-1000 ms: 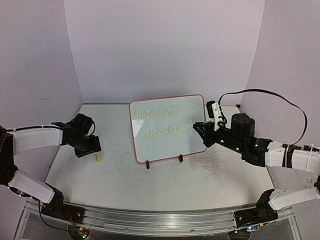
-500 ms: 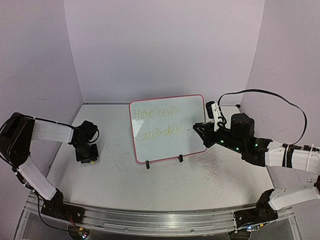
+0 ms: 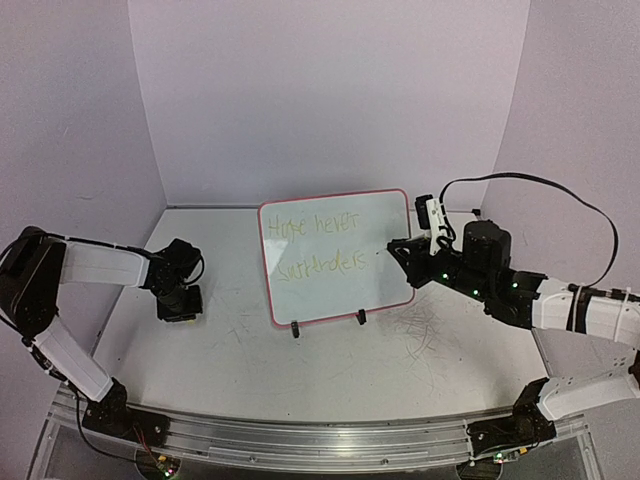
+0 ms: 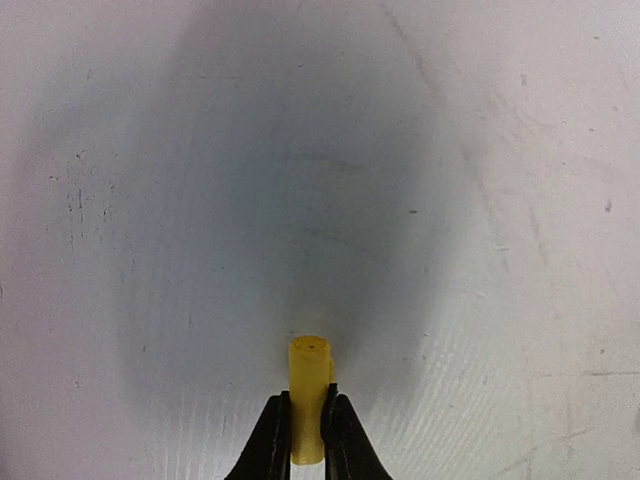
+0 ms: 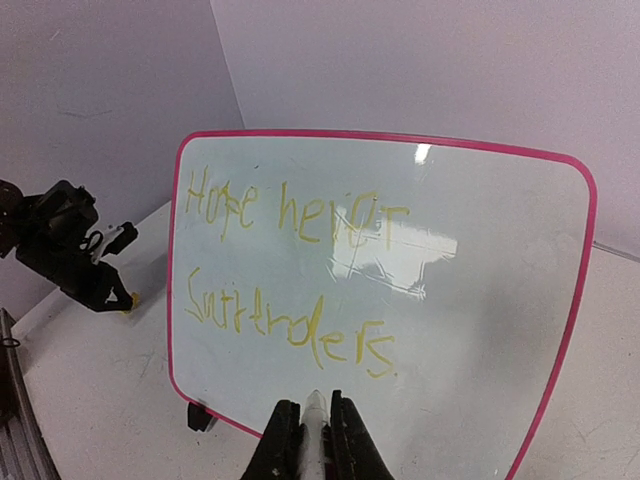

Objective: Write a sentence on the whiteboard
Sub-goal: Pick up the pen cap from the center of the board, then insert the pen cap into the whiteboard marker.

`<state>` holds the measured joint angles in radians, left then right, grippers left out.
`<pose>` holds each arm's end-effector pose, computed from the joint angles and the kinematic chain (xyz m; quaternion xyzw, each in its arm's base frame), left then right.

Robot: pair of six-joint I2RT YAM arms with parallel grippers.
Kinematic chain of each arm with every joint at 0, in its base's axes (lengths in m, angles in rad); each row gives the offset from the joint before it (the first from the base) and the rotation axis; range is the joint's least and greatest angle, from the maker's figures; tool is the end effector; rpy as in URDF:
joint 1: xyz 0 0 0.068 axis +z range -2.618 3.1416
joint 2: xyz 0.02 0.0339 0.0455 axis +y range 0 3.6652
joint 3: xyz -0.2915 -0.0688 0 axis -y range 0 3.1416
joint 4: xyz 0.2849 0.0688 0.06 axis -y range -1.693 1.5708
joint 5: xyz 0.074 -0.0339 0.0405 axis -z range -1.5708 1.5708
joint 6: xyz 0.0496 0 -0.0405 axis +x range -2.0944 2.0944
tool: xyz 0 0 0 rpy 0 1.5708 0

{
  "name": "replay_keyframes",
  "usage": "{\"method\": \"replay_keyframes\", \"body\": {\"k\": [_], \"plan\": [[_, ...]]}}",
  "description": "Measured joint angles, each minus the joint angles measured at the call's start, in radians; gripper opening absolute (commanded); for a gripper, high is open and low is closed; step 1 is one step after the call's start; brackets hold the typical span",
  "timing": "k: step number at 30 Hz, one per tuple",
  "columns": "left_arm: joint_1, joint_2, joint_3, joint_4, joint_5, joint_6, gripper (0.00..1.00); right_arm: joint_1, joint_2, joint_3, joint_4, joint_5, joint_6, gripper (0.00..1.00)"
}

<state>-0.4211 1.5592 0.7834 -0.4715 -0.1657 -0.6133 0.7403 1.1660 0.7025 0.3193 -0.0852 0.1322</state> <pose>0.2781 -0.1156 0.1318 -0.1076 0.9777 -0.0084 0.1799 0.2253 0.2115 0.2900 -0.2528 0.7125 0.3054 0.5789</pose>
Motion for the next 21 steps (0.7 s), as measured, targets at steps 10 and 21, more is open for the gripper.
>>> {"method": "replay_keyframes", "body": {"k": [10, 21], "plan": [[-0.218, -0.443, 0.052, 0.068, -0.006, 0.122, 0.01, -0.084, 0.081, 0.211, -0.112, -0.168, 0.037, 0.00], [-0.632, -0.377, 0.058, 0.354, 0.115, 0.535, 0.00, -0.015, 0.239, 0.386, -0.171, -0.635, -0.020, 0.00]]}}
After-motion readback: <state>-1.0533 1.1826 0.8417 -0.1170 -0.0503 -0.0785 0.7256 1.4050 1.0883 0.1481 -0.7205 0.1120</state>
